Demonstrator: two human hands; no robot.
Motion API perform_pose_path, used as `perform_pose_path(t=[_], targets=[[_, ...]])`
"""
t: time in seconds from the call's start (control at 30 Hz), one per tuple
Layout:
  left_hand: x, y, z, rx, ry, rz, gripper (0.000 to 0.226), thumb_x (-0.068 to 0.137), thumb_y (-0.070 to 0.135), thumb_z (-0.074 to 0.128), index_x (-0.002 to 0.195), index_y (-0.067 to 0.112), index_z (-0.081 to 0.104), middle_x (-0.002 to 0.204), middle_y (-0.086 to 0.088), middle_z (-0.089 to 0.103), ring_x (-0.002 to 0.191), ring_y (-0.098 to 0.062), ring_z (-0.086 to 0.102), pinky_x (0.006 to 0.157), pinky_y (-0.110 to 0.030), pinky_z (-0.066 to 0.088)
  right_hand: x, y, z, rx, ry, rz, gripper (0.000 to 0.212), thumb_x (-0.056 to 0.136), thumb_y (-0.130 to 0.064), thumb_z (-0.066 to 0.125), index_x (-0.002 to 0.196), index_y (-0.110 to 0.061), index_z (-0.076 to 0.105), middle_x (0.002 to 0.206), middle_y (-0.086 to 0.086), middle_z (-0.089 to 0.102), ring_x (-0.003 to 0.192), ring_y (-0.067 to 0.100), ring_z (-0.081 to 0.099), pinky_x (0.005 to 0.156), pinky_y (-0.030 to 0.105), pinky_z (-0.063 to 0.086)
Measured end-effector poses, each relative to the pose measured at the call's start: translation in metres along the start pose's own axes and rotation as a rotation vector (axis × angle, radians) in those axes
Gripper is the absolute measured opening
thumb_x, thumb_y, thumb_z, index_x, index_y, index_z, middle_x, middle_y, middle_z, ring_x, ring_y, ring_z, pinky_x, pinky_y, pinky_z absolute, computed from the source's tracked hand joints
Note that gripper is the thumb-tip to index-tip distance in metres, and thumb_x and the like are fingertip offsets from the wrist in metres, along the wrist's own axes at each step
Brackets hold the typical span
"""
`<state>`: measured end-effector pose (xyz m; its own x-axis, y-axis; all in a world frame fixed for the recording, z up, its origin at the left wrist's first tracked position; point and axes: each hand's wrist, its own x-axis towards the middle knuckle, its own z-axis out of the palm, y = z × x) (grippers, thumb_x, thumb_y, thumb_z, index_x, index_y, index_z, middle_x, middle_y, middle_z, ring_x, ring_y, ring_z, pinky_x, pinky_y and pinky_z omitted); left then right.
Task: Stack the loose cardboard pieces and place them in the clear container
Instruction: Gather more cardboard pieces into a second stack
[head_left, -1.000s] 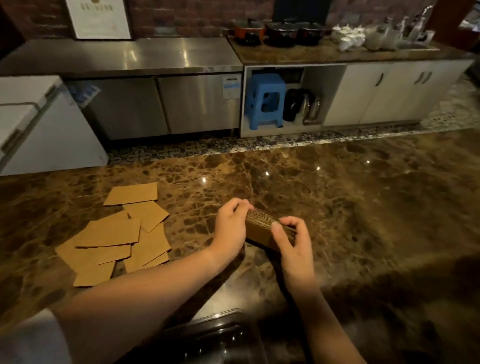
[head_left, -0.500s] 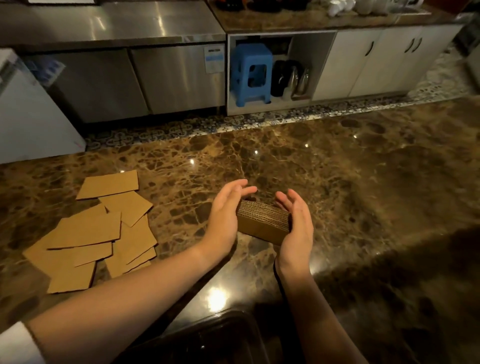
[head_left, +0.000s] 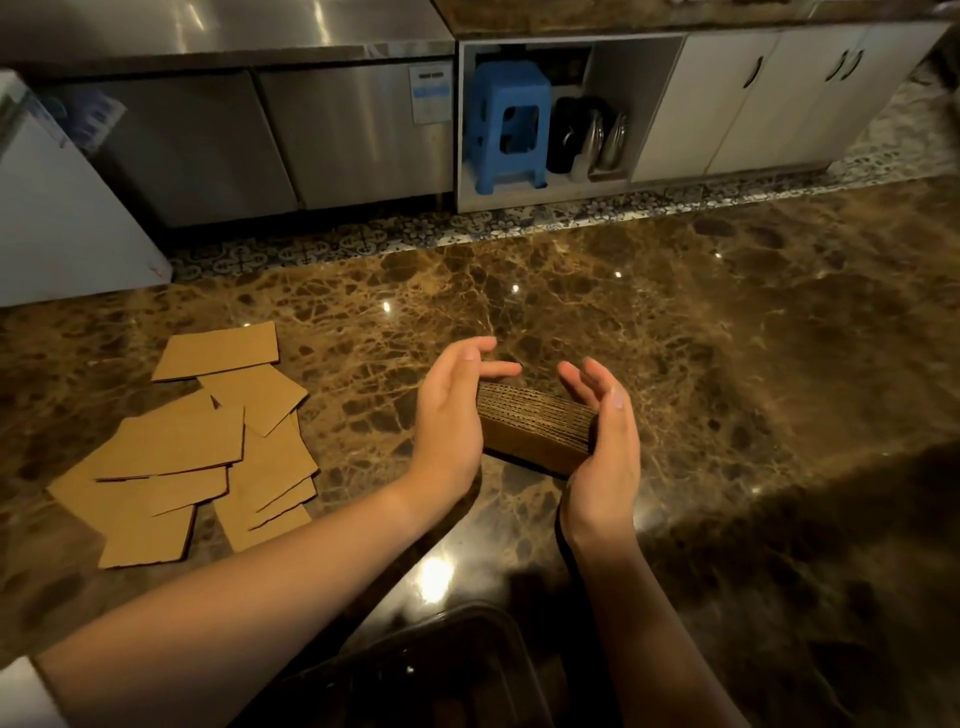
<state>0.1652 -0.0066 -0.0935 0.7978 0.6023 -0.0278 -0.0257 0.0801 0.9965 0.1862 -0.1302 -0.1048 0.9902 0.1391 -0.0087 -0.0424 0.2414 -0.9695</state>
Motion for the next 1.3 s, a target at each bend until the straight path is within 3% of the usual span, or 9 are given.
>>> perform_pose_path(t=[0.37, 0.47, 0.6, 0.73, 0.87, 0.93, 1.03, 1.1, 1.3], targets=[[-0.002, -0.01, -0.009, -0.096, -0.053, -0.096, 0.059, 0.085, 0.079, 0.036, 0.123, 0.042, 0.062, 0.117, 0.004, 0.075, 0.12, -0.026, 0.063, 0.11, -0.059, 0.037, -0.008, 0.007, -0.009, -0.043, -0.205, 0.002, 0.066, 0.08, -0.08, 0.053, 0.139, -0.052, 0.045, 0.148, -0.008, 0.05, 0.137, 0.011, 0.048, 0.107, 0.048, 0.046], [-0.005, -0.015, -0.013, -0.085, -0.085, -0.089, 0.053, 0.088, 0.074, 0.037, 0.126, 0.045, 0.06, 0.122, 0.003, 0.073, 0.121, -0.024, 0.063, 0.11, -0.058, 0.039, -0.011, 0.007, -0.012, -0.064, -0.262, 0.011, 0.078, 0.075, -0.077, 0.063, 0.144, -0.052, 0.036, 0.153, -0.008, 0.041, 0.138, 0.007, 0.045, 0.106, 0.044, 0.048], [-0.003, -0.01, -0.016, -0.074, -0.087, -0.135, 0.047, 0.091, 0.069, 0.037, 0.125, 0.046, 0.058, 0.121, 0.0, 0.073, 0.119, -0.026, 0.063, 0.107, -0.056, 0.043, -0.005, 0.003, -0.019, -0.322, -0.393, 0.031, 0.101, 0.068, -0.045, 0.087, 0.143, -0.063, 0.022, 0.147, -0.026, 0.035, 0.133, -0.004, 0.044, 0.101, 0.025, 0.049], [-0.006, 0.006, -0.018, -0.033, -0.125, -0.159, 0.069, 0.084, 0.078, 0.036, 0.134, 0.035, 0.055, 0.112, 0.0, 0.077, 0.11, -0.024, 0.068, 0.095, -0.049, 0.055, -0.003, 0.001, -0.015, -0.544, -0.269, 0.038, 0.073, 0.072, -0.004, 0.085, 0.131, -0.036, 0.054, 0.116, -0.018, 0.062, 0.106, 0.006, 0.064, 0.092, 0.042, 0.058], [-0.014, 0.046, -0.031, 0.021, -0.249, -0.081, 0.073, 0.086, 0.074, 0.036, 0.142, 0.028, 0.047, 0.112, -0.002, 0.077, 0.105, -0.022, 0.071, 0.097, -0.05, 0.054, -0.01, -0.022, -0.012, -0.389, -0.224, 0.065, 0.054, 0.066, 0.001, 0.088, 0.096, -0.041, 0.071, 0.094, -0.008, 0.075, 0.089, 0.016, 0.073, 0.069, 0.035, 0.063], [-0.022, 0.066, -0.046, 0.049, -0.356, -0.041, 0.072, 0.085, 0.064, 0.06, 0.145, 0.03, 0.042, 0.122, -0.001, 0.072, 0.112, -0.018, 0.068, 0.097, -0.041, 0.054, -0.018, -0.046, -0.012, -0.312, -0.222, 0.034, 0.053, 0.059, -0.007, 0.092, 0.095, -0.041, 0.072, 0.093, -0.01, 0.076, 0.085, 0.014, 0.074, 0.066, 0.027, 0.06], [-0.045, 0.096, -0.065, 0.076, -0.486, 0.048, 0.086, 0.073, 0.036, 0.083, 0.146, 0.038, 0.038, 0.135, 0.013, 0.062, 0.121, -0.004, 0.061, 0.095, -0.023, 0.051, -0.038, -0.087, -0.01, -0.167, -0.231, 0.048, 0.057, 0.048, -0.023, 0.091, 0.102, -0.032, 0.074, 0.096, 0.002, 0.078, 0.085, 0.022, 0.075, 0.069, 0.035, 0.061], [-0.066, 0.108, -0.071, 0.039, -0.476, 0.078, 0.093, 0.065, 0.037, 0.091, 0.143, 0.042, 0.042, 0.136, 0.011, 0.06, 0.122, -0.01, 0.061, 0.092, -0.025, 0.053, -0.055, -0.107, -0.005, -0.027, -0.272, 0.041, 0.062, 0.042, -0.024, 0.09, 0.102, -0.025, 0.075, 0.093, 0.01, 0.078, 0.08, 0.027, 0.074, 0.063, 0.036, 0.059], [-0.123, 0.122, -0.072, -0.11, -0.337, 0.175, 0.046, 0.072, 0.032, 0.085, 0.115, 0.036, 0.068, 0.105, 0.002, 0.075, 0.099, -0.015, 0.071, 0.072, -0.027, 0.058, -0.101, -0.134, 0.019, 0.314, -0.39, 0.201, 0.086, 0.022, -0.029, 0.101, 0.101, -0.006, 0.075, 0.095, 0.028, 0.072, 0.084, 0.039, 0.068, 0.071, 0.047, 0.052]])
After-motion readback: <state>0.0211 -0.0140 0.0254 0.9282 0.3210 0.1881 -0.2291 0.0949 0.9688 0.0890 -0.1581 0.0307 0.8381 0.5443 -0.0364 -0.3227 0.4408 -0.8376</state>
